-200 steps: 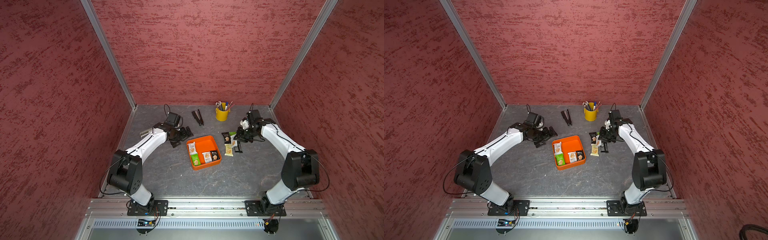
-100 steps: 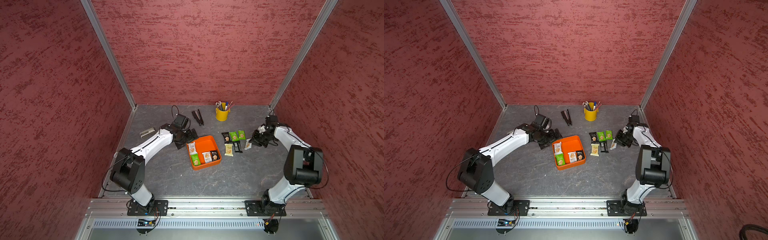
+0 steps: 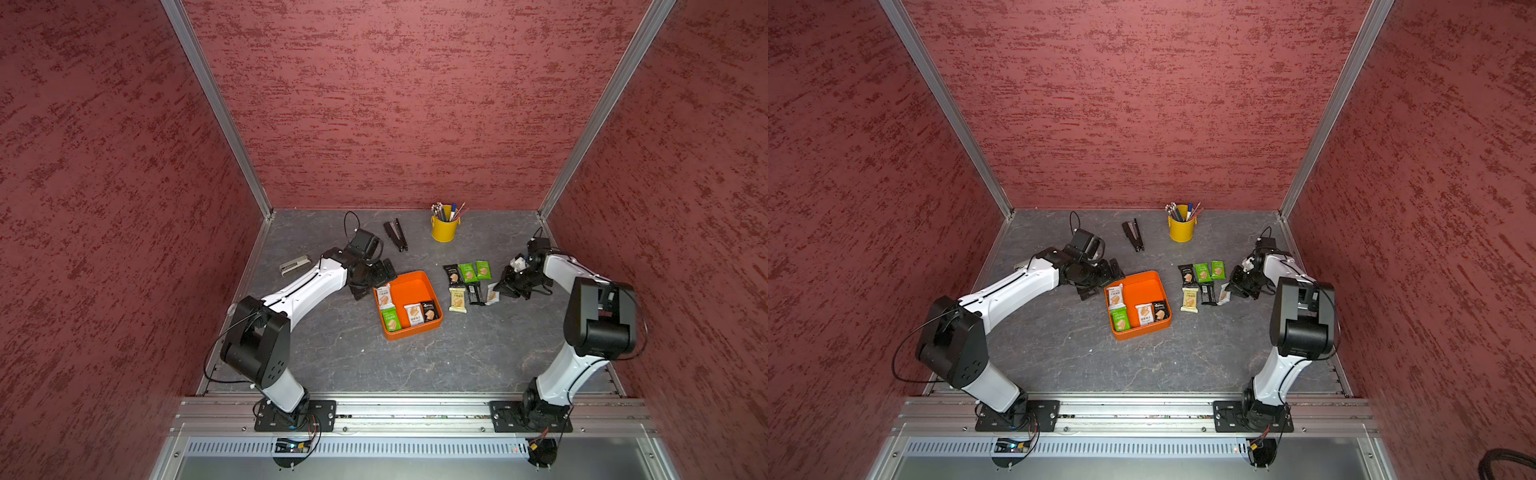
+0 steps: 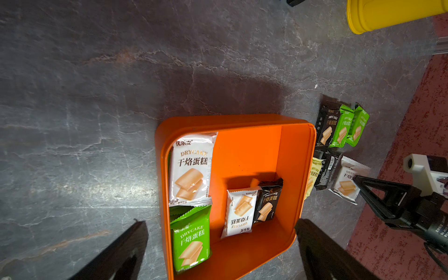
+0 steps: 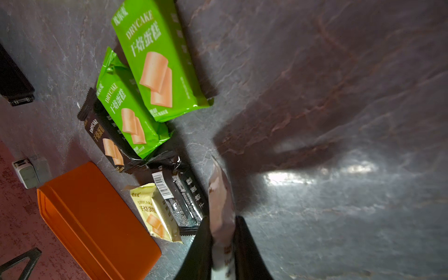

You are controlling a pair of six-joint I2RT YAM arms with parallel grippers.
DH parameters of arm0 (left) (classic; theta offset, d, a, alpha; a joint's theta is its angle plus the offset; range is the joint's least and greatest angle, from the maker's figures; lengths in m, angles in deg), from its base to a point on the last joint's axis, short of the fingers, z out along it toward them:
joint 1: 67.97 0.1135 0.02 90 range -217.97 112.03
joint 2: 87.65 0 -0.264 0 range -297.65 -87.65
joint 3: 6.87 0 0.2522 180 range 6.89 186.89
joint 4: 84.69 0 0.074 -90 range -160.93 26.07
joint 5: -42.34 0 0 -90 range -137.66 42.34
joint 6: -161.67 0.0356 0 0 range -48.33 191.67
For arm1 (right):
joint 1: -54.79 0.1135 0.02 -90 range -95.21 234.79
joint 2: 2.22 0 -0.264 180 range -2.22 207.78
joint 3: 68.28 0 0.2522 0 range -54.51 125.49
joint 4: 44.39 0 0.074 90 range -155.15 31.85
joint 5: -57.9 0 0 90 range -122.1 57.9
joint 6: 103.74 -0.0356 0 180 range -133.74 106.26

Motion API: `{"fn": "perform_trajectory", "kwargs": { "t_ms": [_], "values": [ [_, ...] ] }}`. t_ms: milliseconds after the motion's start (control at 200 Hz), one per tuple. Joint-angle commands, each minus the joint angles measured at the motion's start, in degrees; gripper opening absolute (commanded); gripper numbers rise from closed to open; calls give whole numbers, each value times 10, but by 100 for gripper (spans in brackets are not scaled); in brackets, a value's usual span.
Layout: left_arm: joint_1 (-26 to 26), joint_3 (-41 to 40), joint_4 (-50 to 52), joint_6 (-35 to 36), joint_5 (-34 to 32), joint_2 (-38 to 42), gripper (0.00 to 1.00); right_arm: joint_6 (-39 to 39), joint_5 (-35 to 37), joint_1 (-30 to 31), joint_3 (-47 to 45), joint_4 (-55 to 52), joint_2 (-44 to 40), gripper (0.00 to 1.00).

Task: Take the cookies out of the storage box
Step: Place the cookie at the center of the board, then pick up the cookie from the storage box.

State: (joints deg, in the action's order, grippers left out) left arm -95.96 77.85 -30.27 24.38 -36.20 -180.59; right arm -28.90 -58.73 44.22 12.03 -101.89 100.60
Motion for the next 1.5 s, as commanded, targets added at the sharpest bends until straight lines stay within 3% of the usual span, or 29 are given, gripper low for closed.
{"fn": "perform_trajectory", "kwargs": {
  "t_ms": [0, 321, 616, 801, 1102, 1282, 1493],
  "values": [
    [-3, 17, 8, 5, -9, -6, 100, 18, 23, -2, -4, 12, 6, 18],
    [9, 8, 10, 20, -1, 1, 100, 24, 95, -2, 12, -17, 3, 38],
    [42, -7, 1, 39, 22, 19, 100, -12, 111, 29, -6, -35, -76, 43],
    [43, -2, 1, 60, 37, 10, 100, -62, 117, 126, -19, -49, -128, 45],
    [50, 14, 43, 152, 46, 5, 100, -195, 174, 366, 27, -54, -157, 50],
    [114, -25, 34, 170, 106, 22, 100, -245, 222, 483, 90, -71, -104, 53],
    [186, -90, -10, 127, 159, 57, 100, -257, 241, 549, 159, -76, -17, 57]
  ]
}}
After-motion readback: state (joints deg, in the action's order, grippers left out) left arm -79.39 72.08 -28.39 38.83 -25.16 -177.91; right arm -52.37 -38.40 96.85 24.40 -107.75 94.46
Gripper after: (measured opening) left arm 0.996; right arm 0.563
